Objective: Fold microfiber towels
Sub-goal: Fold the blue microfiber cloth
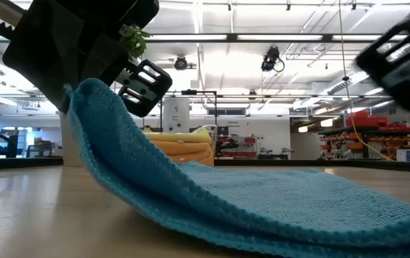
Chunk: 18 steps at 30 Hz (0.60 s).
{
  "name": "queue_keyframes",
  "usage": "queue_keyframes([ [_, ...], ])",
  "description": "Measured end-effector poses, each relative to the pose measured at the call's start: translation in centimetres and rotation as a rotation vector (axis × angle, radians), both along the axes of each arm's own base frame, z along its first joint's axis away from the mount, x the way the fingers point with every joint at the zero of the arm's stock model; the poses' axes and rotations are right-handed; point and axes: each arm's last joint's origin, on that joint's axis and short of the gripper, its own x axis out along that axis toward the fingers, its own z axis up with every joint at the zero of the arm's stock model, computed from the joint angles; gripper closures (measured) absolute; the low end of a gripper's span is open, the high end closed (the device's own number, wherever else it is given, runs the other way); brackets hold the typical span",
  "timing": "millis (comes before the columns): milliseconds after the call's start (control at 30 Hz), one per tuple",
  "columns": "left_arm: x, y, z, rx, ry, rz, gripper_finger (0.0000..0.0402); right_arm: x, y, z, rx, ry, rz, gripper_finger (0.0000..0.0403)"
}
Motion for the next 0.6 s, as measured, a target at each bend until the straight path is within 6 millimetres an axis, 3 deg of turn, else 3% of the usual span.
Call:
queue_keyframes([
  [133, 0.0, 0.0, 0.0, -0.004, 0.004, 0.006, 0.0400, 1.4, -0.2, -0.8, -0.032, 0.004, -0.016, 0.0268],
  [300, 0.0, 0.0, 0.0, -0.010, 0.011, 0.015, 0.0400, 1.4, 0.2, -1.6, -0.071, 0.033, 0.058, 0.0213],
  [600, 0.0, 0.1, 0.0, -0.011, 0.012, 0.019, 0.0400, 1.6, 0.8, -4.2, -0.113, 0.041, 0.074, 0.0204],
])
